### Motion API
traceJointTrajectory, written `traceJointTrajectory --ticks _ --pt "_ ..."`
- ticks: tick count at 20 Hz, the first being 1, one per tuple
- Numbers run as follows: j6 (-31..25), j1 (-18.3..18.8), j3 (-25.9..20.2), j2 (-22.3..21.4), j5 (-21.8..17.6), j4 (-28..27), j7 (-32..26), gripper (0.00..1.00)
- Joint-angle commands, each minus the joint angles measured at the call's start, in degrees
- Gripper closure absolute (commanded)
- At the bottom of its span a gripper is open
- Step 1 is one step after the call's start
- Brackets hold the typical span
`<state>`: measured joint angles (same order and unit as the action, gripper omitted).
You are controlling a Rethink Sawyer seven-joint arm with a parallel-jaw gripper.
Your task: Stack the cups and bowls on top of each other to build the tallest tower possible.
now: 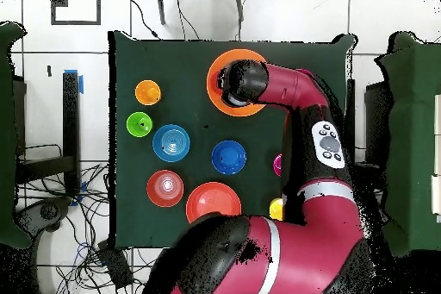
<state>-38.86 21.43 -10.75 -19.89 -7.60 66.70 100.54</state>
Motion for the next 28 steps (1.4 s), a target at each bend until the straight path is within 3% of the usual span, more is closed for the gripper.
traceJointTrajectory --ticks 1,17,28 --pt "-7.9 1.1 -5.6 3.7 -5.3 -2.4 -13.8 1.00" --pt "-11.7 4.0 -8.6 6.5 -8.5 -7.5 -18.4 1.00" --pt "-9.5 3.9 -8.7 5.8 -9.8 -5.5 -14.8 1.00"
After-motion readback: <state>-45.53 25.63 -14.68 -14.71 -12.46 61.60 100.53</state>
